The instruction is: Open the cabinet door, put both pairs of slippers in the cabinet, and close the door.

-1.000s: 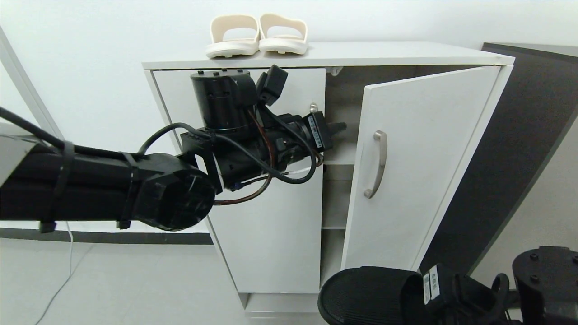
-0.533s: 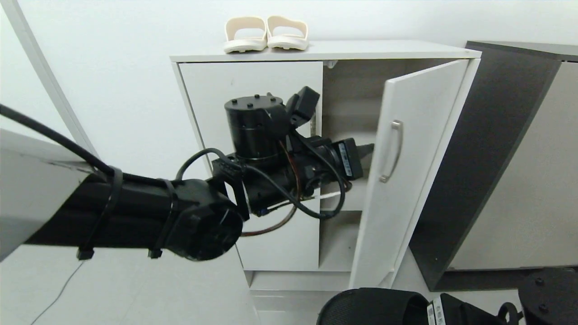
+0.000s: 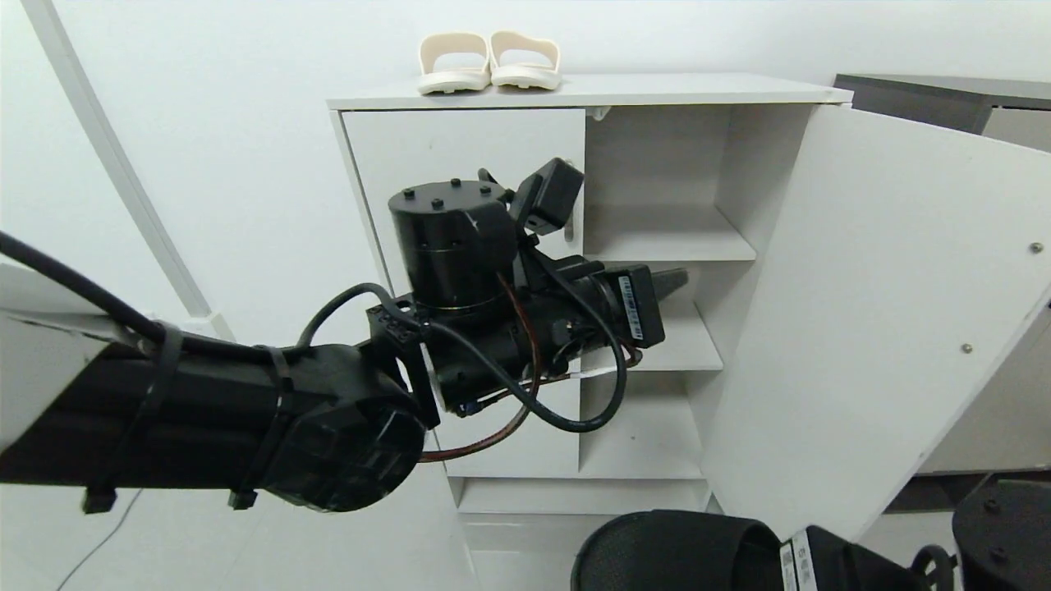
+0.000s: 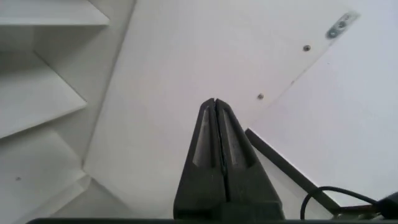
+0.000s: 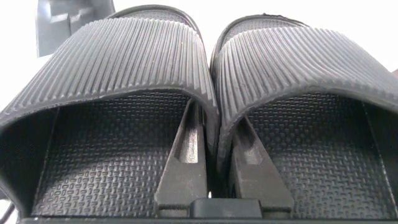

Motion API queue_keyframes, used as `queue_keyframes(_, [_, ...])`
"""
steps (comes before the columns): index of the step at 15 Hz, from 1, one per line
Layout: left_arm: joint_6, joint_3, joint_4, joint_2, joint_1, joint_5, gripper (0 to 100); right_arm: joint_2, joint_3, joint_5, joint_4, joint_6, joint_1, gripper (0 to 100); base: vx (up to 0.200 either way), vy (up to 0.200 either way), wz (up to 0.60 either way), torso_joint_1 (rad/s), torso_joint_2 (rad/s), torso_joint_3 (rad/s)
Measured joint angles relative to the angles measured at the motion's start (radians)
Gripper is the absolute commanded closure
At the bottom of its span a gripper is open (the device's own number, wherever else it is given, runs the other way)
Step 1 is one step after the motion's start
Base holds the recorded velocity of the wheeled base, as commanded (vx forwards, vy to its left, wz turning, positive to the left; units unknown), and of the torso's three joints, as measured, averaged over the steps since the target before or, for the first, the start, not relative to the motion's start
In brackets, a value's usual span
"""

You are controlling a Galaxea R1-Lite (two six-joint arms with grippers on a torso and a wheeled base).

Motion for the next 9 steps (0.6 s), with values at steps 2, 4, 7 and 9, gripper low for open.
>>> queue_keyframes(2, [0.004, 0.041, 0.055, -0.09, 0.048, 0.033, 100, 0.048, -0.068, -0.114, -0.009, 0.043, -0.077, 100, 0.0, 0.0, 0.0, 0.0, 0.0, 0.0])
queue_keyframes(4, [0.03, 0.107, 0.203, -0.237, 0.11, 0.102, 100, 0.115, -0.139, -0.307, -0.053, 0.142, -0.124, 100, 0.0, 0.0, 0.0, 0.0, 0.0, 0.0])
queue_keyframes(7, [0.088, 0.204, 0.483, -0.516, 0.199, 0.276, 100, 0.241, -0.261, -0.546, -0.153, 0.212, -0.149, 100, 0.0, 0.0, 0.0, 0.0, 0.0, 0.0])
queue_keyframes(9, [0.12, 0.27, 0.629, -0.704, 0.277, 0.379, 100, 0.323, -0.333, -0.676, -0.18, 0.223, -0.164, 100, 0.0, 0.0, 0.0, 0.0, 0.0, 0.0])
